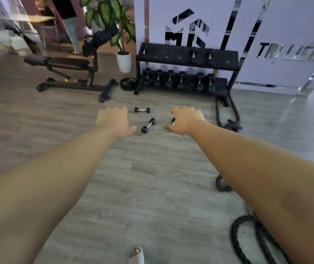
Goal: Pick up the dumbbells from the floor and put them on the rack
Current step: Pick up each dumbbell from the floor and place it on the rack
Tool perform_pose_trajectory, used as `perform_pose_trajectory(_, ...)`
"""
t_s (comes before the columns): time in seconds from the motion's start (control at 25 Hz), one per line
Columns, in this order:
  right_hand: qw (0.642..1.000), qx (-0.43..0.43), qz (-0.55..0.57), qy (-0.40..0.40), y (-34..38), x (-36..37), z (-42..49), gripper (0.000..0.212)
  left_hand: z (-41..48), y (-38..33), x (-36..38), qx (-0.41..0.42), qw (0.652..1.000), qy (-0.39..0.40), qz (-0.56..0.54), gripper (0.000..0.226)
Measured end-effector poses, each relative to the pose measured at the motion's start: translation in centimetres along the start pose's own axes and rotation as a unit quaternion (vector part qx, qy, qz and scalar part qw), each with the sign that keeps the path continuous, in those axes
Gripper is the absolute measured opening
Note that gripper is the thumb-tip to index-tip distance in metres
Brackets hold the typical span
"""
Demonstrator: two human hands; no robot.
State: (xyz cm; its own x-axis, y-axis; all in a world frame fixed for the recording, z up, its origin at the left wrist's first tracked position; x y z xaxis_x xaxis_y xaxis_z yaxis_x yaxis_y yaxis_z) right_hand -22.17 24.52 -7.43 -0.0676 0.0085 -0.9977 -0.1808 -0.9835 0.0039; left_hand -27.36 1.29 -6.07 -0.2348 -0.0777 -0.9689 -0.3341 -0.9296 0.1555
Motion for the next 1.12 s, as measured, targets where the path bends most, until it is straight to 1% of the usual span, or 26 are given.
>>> perform_pose_trajectory(0.16,0.999,0.031,0.018,-0.002,0.7,1.1,8.0,0.075,7.7,1.7,2.8,0.002,1.0,0.004,-0.014,0.066)
perform_pose_trajectory(0.32,1.0,0.012,0.01,0.023,0.6,4.4,14.9,0.069,14.7,1.6,7.2,-0.012,0.999,0.024,-0.027,0.066)
perform_pose_trajectory(0.56,0.999,-0.006,0.001,0.042,-4.0,8.3,30.4,0.069,28.2,-1.3,13.6,-0.02,0.998,0.053,-0.033,0.068)
perform_pose_trajectory(0.68,0.999,-0.004,0.014,0.049,-6.9,9.0,38.7,0.068,35.4,-2.0,15.0,-0.032,0.997,0.064,-0.026,0.067)
perform_pose_trajectory(0.76,0.998,-0.012,0.012,0.053,-7.9,9.5,44.0,0.066,40.1,-2.0,15.7,-0.043,0.997,0.057,-0.031,0.067)
perform_pose_trajectory(0.84,0.998,-0.018,0.023,0.056,-7.9,10.2,48.6,0.062,43.8,-1.5,16.5,-0.054,0.996,0.053,-0.045,0.065)
perform_pose_trajectory(0.92,0.997,-0.019,0.057,0.057,-7.5,11.3,53.2,0.059,47.3,-1.0,18.2,-0.052,0.996,0.055,-0.055,0.064)
perform_pose_trajectory(1.0,0.994,-0.02,0.088,0.06,-6.5,12.7,57.6,0.06,51.1,-0.3,20.4,-0.05,0.995,0.063,-0.061,0.063)
perform_pose_trajectory(1.12,0.993,-0.02,0.09,0.069,-4.8,15.7,64.8,0.061,58.3,1.6,24.2,-0.046,0.994,0.07,-0.074,0.061)
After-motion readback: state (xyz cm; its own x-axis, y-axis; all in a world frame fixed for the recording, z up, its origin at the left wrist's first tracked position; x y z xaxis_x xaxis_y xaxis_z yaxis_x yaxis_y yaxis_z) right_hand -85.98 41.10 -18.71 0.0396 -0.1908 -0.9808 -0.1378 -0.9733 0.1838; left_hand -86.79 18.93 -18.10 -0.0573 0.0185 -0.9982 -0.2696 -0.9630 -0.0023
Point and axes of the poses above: each hand's wrist, its own z-axis towards the middle knuckle, its own x-axis out of the palm, y = z × x, the point moved 5 cm from there along z, towards the middle knuckle, and after that the axes turned 10 degrees about -y, right-handed, at the moved point
